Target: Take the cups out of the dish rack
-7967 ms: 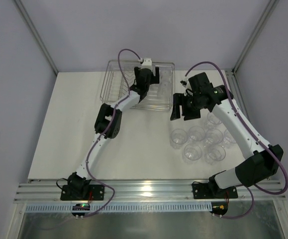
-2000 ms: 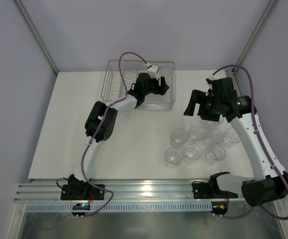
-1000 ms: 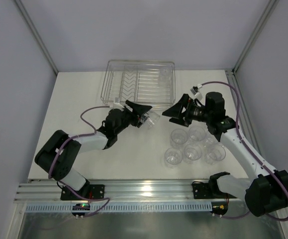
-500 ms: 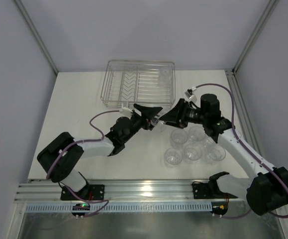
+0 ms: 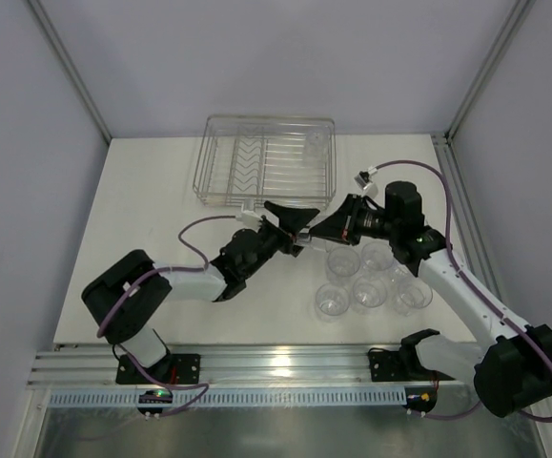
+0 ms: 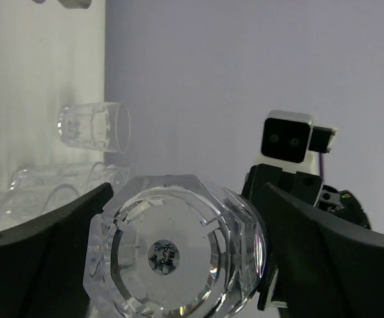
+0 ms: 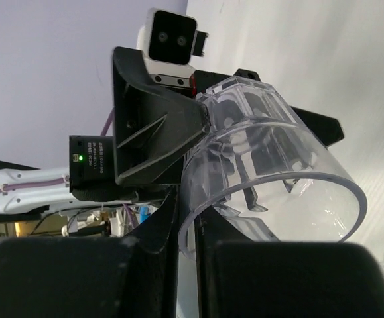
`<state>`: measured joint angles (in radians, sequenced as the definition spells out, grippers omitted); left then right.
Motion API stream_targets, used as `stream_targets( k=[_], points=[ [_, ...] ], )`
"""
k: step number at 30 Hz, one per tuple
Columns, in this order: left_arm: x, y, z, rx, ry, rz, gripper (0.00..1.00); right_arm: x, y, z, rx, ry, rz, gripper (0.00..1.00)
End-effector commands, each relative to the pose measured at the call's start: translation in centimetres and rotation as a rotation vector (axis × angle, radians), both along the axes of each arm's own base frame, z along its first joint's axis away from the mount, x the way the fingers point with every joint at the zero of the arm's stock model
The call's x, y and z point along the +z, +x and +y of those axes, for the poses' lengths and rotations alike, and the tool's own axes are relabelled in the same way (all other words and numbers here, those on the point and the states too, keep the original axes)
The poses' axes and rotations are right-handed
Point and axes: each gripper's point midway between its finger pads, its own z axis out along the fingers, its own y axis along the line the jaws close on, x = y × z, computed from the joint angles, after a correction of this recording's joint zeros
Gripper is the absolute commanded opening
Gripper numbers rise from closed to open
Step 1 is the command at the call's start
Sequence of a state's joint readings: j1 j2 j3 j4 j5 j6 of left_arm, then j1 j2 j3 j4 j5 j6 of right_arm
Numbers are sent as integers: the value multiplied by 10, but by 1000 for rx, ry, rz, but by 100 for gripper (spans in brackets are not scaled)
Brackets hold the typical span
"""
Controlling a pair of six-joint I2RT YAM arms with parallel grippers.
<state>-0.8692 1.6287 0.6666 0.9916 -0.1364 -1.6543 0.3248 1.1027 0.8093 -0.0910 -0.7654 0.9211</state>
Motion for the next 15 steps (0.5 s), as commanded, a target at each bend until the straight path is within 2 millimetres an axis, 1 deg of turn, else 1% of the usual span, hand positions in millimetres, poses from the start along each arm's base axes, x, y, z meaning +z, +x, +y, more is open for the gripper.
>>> stream_targets(
  k=[1,2,3,4,5,6,7,8,9,10,11,12,13,14,15],
  points=[
    [-1,0,13,40,142,-107,98,1,5,-6,-17,-88,-81,4],
    [-20,3,21,53,236,-73,100,-3,6,-7,-14,-107,-75,4],
    [-16,5,32,75,306,-103,100,-9,3,-9,-9,-132,-51,4],
    [-16,14,43,106,362,-109,100,-8,5,-10,-2,-158,-82,4],
    [-38,14,55,104,486,-53,100,-13,5,-11,4,-180,-67,4],
    [-31,18,69,145,539,-65,100,-22,2,-14,15,-215,-35,4],
    [-31,23,82,165,635,-101,100,-19,3,-13,22,-241,-48,4],
    [-38,24,93,168,744,-79,100,-29,4,-12,51,-293,-56,4],
    [-36,27,103,194,802,-82,100,-39,-3,-13,75,-343,-15,4],
    [-31,33,117,230,893,-116,100,-32,-1,-10,92,-372,-44,4],
    [-19,38,122,252,926,-136,100,-40,-6,-4,134,-445,-72,4],
    [-25,37,131,248,993,-115,100,-52,-12,-1,172,-495,-28,4],
    [-25,43,140,271,1034,-108,100,-49,-12,6,195,-522,-52,4],
    [-17,47,143,272,1064,-135,100,-53,-17,15,224,-567,-67,4],
    [-17,49,147,272,1089,-132,100,-59,-23,16,256,-616,-61,4]
  ],
)
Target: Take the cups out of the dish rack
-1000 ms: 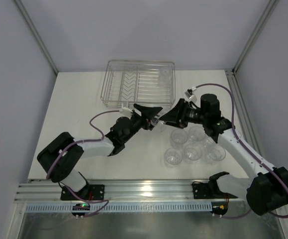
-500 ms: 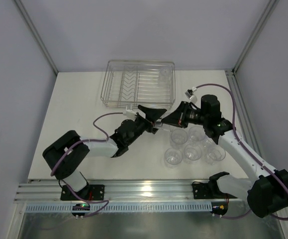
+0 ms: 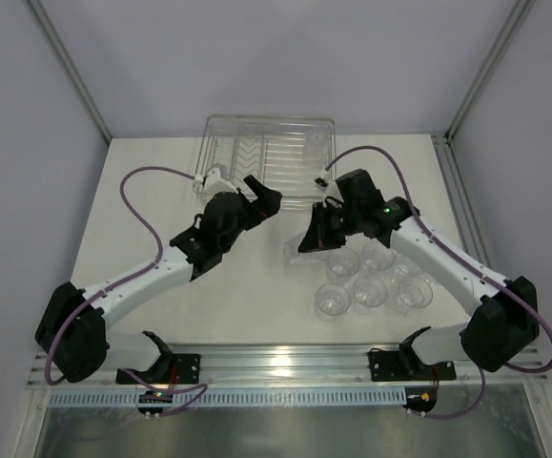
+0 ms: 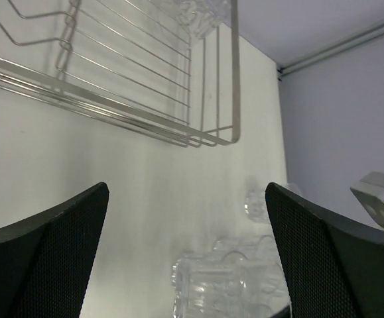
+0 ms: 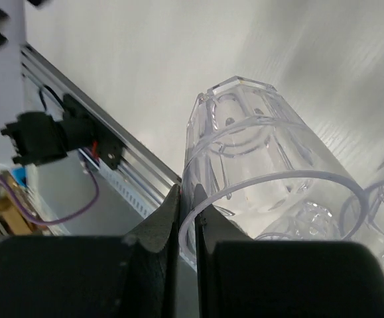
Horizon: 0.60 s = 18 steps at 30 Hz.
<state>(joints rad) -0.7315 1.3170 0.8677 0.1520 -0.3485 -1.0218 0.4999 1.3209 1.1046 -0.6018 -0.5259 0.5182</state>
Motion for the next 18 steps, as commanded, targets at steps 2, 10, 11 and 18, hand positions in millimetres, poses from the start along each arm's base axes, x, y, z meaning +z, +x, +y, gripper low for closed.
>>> stream_targets(
  k=[2,10,11,18],
  points=[
    [-18,7,50,56,353,29,100,-15,-14,11,145,-237,-46,4],
    [-7,28,74,84,489,14,100,-60,-25,12,233,-649,-59,4],
    [-5,30,76,85,497,12,100,-66,-27,13,241,-670,-45,4],
    [-2,55,77,75,541,-12,100,-91,-31,2,273,-824,-29,4]
  ],
)
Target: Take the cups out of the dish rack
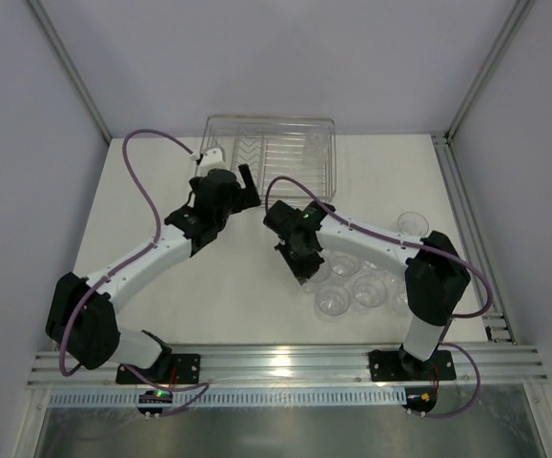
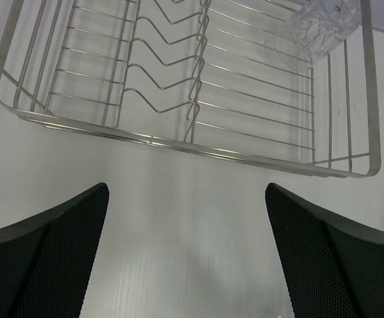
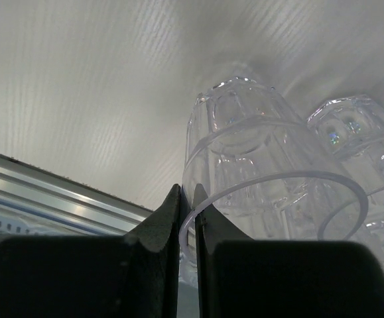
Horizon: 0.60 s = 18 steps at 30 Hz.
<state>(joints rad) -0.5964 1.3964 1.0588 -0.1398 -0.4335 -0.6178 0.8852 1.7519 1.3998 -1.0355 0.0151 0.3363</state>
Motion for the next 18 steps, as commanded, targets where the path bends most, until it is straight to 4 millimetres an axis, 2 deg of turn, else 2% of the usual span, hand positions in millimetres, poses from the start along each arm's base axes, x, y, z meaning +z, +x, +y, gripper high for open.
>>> stream_targets(
  k=[1,3,4,6,7,8,9,11,12,13,14,15,16,17,18],
  points=[
    [16,19,2,-10,45,-47,100,10,9,-5,20,-49,-61,4],
    [17,29,3,-12,43,-52,100,11,8,-2,29,-36,-61,7],
    [8,35,3,-14,53,-32,100,12,8,-1,31,-29,-59,13],
    [16,47,4,-14,39,-36,100,17,8,3,40,-7,-69,29],
    [9,53,2,-27,44,-19,100,18,7,6,45,14,-63,31],
    [15,60,3,-24,37,-30,100,21,6,7,48,29,-64,35],
    [10,66,0,-34,34,-26,100,27,6,9,47,47,-71,43],
    [19,78,1,-34,24,-46,100,35,4,13,50,81,-73,47],
    [22,84,0,-36,15,-58,100,47,5,16,46,110,-96,55],
    [15,89,-8,-72,4,-46,100,55,6,15,39,123,-107,59],
    [18,96,-9,-80,-4,-58,100,64,9,15,30,135,-132,61],
    [30,106,-16,-100,-27,-94,100,89,13,15,5,185,-191,70],
    [32,111,-27,-155,-50,-101,100,102,16,12,-15,196,-225,73],
    [15,119,-36,-195,-33,-75,100,123,28,6,-60,222,-290,77],
    [30,131,-48,-228,-52,-106,100,143,31,-1,-98,265,-338,84]
  ],
)
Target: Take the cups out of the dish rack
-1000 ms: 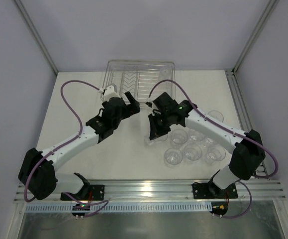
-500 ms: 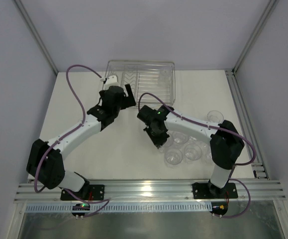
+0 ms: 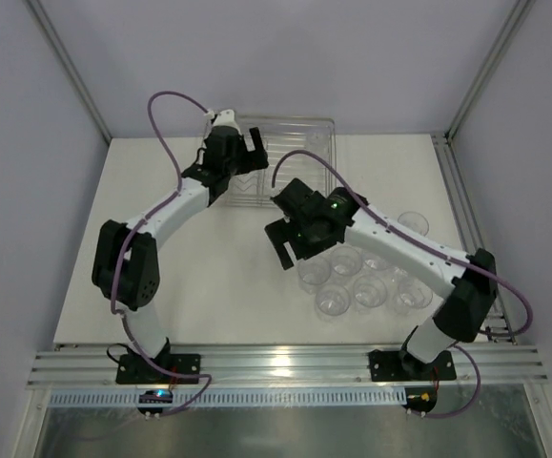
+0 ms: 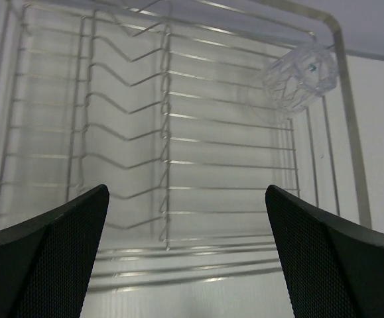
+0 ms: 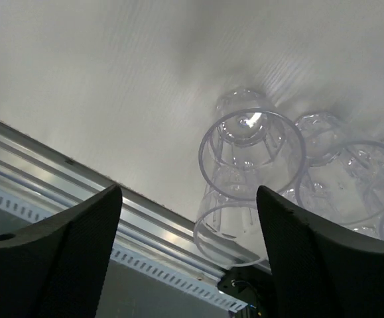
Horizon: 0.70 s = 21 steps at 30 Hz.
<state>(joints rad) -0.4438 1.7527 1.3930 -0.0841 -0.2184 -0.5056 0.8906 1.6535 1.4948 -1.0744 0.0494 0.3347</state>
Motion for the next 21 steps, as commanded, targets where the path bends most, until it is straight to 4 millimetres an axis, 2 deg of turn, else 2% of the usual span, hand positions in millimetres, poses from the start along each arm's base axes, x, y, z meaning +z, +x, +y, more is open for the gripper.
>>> stream_targets(
  k=[1,2,3,4,5,6,7,8,9,10,11,14,15,16,17,18,21],
  points=[
    [34,28,-54,-240,-94,-96,100,99,25,-18,-137,192,-245,87],
    [4,37,-69,-293,-93,-46,100,110,31,-27,-178,207,-278,89],
    [27,50,-84,-331,-129,-91,100,117,44,-44,-259,221,-294,93],
    [18,53,-93,-359,-144,-54,100,129,47,-57,-301,252,-318,95],
    [-14,61,-106,-389,-154,10,100,130,51,-68,-336,255,-323,96],
    [-16,66,-113,-395,-185,24,100,132,62,-89,-411,249,-339,96],
    [-7,76,-123,-407,-207,0,100,133,64,-99,-437,243,-349,97],
    [-9,80,-129,-412,-223,-6,100,135,65,-111,-461,235,-365,97],
    [-31,86,-135,-418,-229,21,100,134,67,-120,-486,220,-376,98],
    [-18,92,-143,-431,-238,-27,100,132,69,-133,-517,207,-376,99],
    [-34,97,-147,-433,-229,-18,100,131,71,-139,-527,204,-374,100],
    [-25,109,-160,-463,-200,-94,100,129,75,-153,-563,204,-368,100],
    [-40,113,-163,-469,-182,-88,100,129,77,-153,-563,219,-367,100],
    [-46,115,-166,-475,-177,-88,100,128,79,-157,-575,220,-364,100],
    [-33,122,-171,-481,-188,-143,100,125,80,-159,-576,216,-356,100],
    [-42,128,-174,-481,-189,-165,100,125,82,-159,-577,218,-354,100],
    [-37,139,-181,-474,-211,-251,100,117,86,-166,-586,202,-330,100]
  ],
)
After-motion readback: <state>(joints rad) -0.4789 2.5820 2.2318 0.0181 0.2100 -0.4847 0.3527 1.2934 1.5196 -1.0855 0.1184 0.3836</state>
